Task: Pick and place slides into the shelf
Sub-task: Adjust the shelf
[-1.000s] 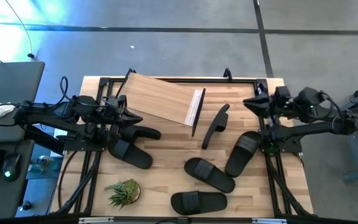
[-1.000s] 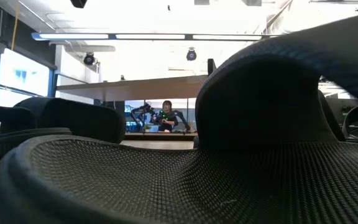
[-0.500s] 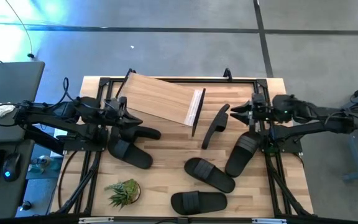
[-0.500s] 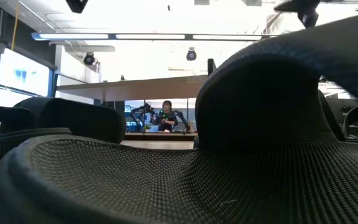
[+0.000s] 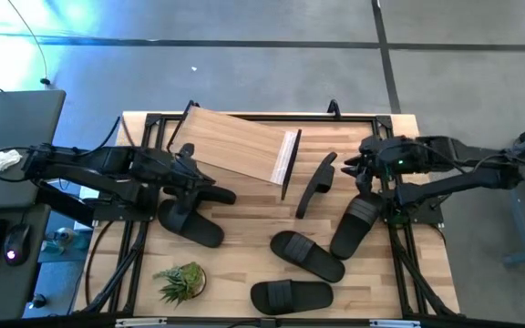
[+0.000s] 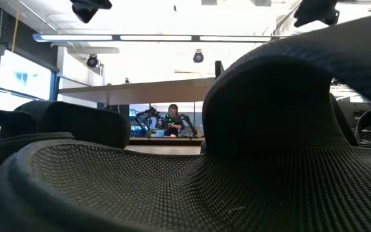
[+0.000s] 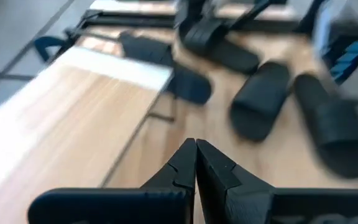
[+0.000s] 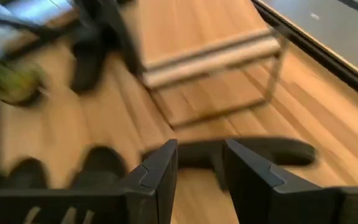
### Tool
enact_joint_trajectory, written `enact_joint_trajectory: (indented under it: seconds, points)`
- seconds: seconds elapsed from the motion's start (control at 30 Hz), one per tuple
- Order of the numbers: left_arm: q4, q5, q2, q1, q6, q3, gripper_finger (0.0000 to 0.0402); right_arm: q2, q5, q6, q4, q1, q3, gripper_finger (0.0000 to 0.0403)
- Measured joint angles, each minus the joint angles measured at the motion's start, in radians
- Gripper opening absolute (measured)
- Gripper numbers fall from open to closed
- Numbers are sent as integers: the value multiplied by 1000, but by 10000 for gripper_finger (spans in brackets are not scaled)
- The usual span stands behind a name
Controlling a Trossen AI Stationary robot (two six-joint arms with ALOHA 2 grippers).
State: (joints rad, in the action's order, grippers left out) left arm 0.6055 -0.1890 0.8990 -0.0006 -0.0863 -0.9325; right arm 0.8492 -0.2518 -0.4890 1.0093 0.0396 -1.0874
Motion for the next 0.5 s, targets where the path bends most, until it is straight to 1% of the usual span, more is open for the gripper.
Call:
enact_joint_trajectory:
  seconds: [0.07,0.2,0.37,0.5]
  points:
    - [59,-33,46,0,43,-37,1,49,-46,-42,94,33,-31,119]
    - [151,-83,154,0,124,-86,15,143,-112,-134,188,121,-26,119]
    - [193,-181,290,0,229,-126,60,247,-209,-271,262,231,10,119]
    - [223,-273,382,0,281,-141,91,318,-268,-427,361,303,25,119]
